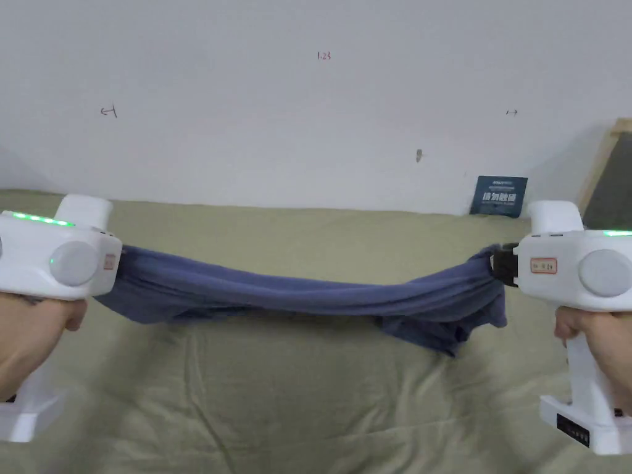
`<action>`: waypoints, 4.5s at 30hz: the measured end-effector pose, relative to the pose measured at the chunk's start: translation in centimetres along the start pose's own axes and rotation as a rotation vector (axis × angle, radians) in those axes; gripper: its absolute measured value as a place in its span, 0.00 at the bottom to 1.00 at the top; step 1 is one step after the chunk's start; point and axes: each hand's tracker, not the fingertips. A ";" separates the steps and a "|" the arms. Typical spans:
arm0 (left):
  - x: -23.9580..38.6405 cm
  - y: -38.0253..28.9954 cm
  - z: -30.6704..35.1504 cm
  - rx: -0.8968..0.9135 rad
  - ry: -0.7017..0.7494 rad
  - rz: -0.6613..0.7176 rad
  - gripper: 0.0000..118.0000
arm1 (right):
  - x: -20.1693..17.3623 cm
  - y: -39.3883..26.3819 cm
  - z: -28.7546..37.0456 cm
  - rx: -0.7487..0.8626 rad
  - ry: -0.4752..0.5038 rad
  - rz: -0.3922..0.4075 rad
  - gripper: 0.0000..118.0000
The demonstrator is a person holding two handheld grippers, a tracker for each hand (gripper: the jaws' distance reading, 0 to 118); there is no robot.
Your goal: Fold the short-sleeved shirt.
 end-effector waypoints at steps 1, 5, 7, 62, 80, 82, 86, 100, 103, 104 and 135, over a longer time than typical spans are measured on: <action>-0.1 -2.0 0.9 -0.012 -0.007 -0.010 0.00 | 0.1 -1.9 0.8 -0.038 0.015 0.008 0.01; -0.5 -10.5 4.6 -0.089 -0.036 -0.016 0.00 | 0.6 -10.0 4.4 -0.111 0.016 0.007 0.01; -0.8 -14.2 6.0 -0.116 -0.041 -0.001 0.00 | 0.8 -13.7 6.2 -0.153 0.028 -0.009 0.01; -1.0 -25.8 20.9 0.065 -0.105 0.184 0.00 | -12.2 -25.3 22.2 0.171 -0.034 -0.025 0.01; -6.0 -29.5 8.5 -0.398 -0.259 0.340 0.83 | -10.1 -28.3 19.4 -0.031 -0.033 -0.044 0.01; -4.9 -28.2 10.4 -0.390 -0.281 0.326 0.42 | -9.0 -27.9 19.3 -0.050 -0.043 -0.042 0.01; -4.3 -28.1 10.6 -0.372 -0.306 0.297 0.01 | -5.4 -26.7 18.7 -0.171 -0.045 -0.105 0.01; -3.3 -28.1 10.9 -0.363 -0.251 0.262 0.01 | 3.0 -30.3 11.7 -0.506 0.006 -0.172 0.82; -3.6 -28.1 10.8 -0.368 -0.252 0.266 0.01 | 3.4 -30.5 11.8 -0.483 0.005 -0.131 0.32; -3.6 -28.1 10.8 -0.369 -0.256 0.265 0.01 | 3.5 -30.7 11.9 -0.482 0.015 -0.133 0.20; -2.3 -12.3 -2.4 -0.333 -0.268 0.138 0.01 | 4.1 -13.5 -4.6 -0.424 0.061 0.010 0.05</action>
